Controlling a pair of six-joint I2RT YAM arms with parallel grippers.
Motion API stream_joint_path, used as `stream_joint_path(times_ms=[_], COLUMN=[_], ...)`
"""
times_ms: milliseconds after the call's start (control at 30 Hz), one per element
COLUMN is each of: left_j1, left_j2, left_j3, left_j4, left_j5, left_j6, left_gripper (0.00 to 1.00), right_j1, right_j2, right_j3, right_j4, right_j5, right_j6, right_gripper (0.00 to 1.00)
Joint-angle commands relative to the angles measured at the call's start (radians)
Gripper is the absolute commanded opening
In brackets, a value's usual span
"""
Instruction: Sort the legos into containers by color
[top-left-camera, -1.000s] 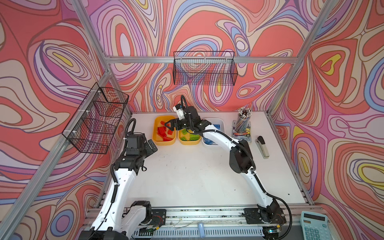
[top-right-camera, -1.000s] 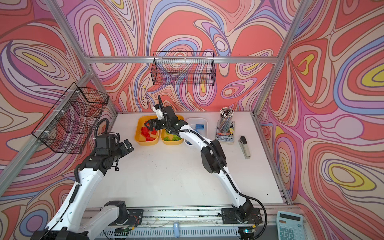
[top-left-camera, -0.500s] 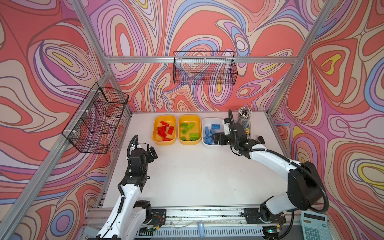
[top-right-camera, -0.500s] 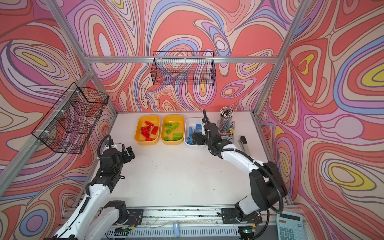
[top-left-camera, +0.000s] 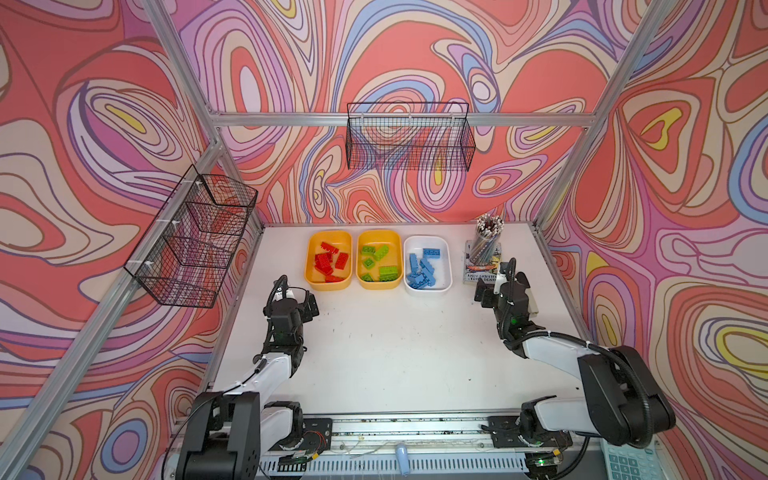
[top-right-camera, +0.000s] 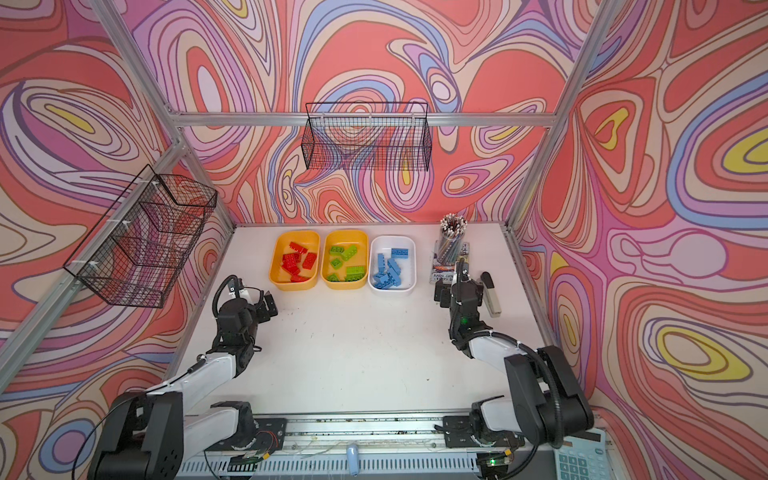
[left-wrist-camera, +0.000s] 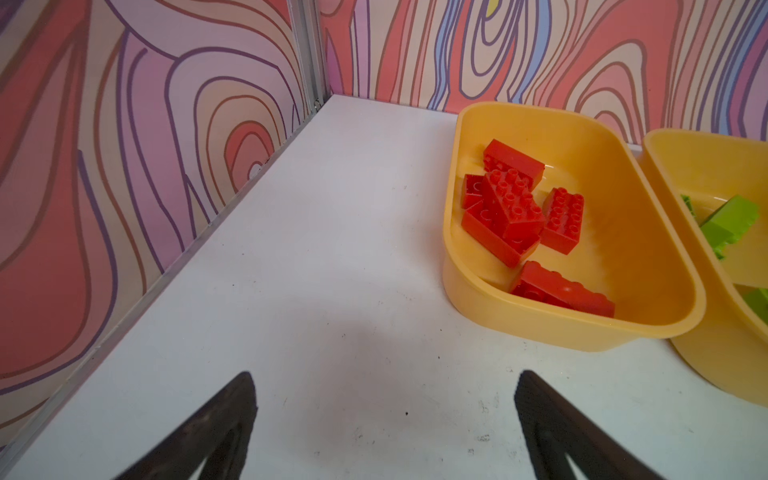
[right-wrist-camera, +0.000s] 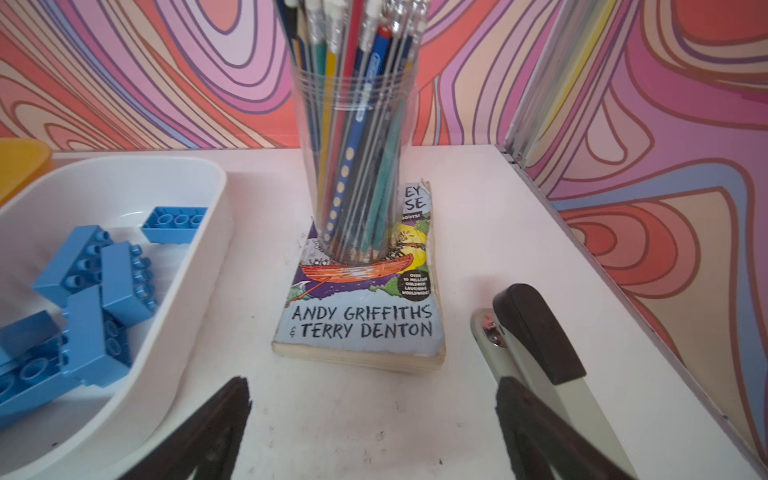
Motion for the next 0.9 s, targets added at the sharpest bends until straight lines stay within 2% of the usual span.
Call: stream_joint_path(times_ms=[0,33,67,133,200,267,333,367,400,467,533,600,667,867], left_j1=[0.004,0.005,0.006,0.009,0.010,0.010,0.008,0.008,0.008,0.008,0.008,0.008,0.008,0.008], left_j2=[0.083,0.109,0.133,0.184,0.244,0.298,0.344,0.322,0.314,0.343,0.318,0.340,0.323,0.333], left_j3=[-0.011,-0.014,-0.018,-0.008,0.001,0.015,0.039,0.071,0.073,0.055,0.074,0.057,0.069,0.060], left_j4=[0.196,0.235,0.270,0.297,0.334,0.359,0.365,0.265,0.258,0.338,0.261,0.333,0.278,0.317], left_j5=[0.023,0.009,0.002,0.022,0.052,0.087,0.128,0.140,0.141,0.139,0.139,0.139,0.140,0.139], left_j6=[0.037,0.039,0.041,0.051,0.060,0.073,0.095,0.095,0.091,0.099,0.091,0.099,0.094,0.097], left_gripper=[1.00,1.00,1.00,1.00,1.00,1.00,1.00,1.00,1.00,1.00,1.00,1.00,1.00,1.00], right_j1=[-0.039,-0.041,-0.045,-0.076,-0.083,-0.113,-0.114,-0.114,-0.114,-0.114,-0.114,-0.114,-0.114,-0.114], right_j2=[0.106,0.145,0.162,0.208,0.296,0.293,0.295,0.297,0.295,0.295,0.294,0.294,0.294,0.294], right_j3=[-0.043,-0.052,-0.040,-0.035,-0.052,-0.056,-0.053,-0.053,-0.055,-0.057,-0.059,-0.059,-0.059,-0.058], right_j4=[0.284,0.364,0.361,0.391,0.515,0.503,0.503,0.508,0.508,0.513,0.517,0.516,0.516,0.514], right_j5=[0.039,0.067,0.082,0.024,-0.051,-0.102,-0.104,-0.102,-0.101,-0.098,-0.096,-0.095,-0.095,-0.097], right_j6=[-0.018,-0.034,-0.028,0.000,-0.018,0.000,0.000,0.000,0.000,-0.002,-0.005,-0.006,-0.006,-0.006], right_gripper=[0.98,0.98,0.98,0.98,0.98,0.98,0.98,0.98,0.98,0.98,0.98,0.98,0.98,0.98])
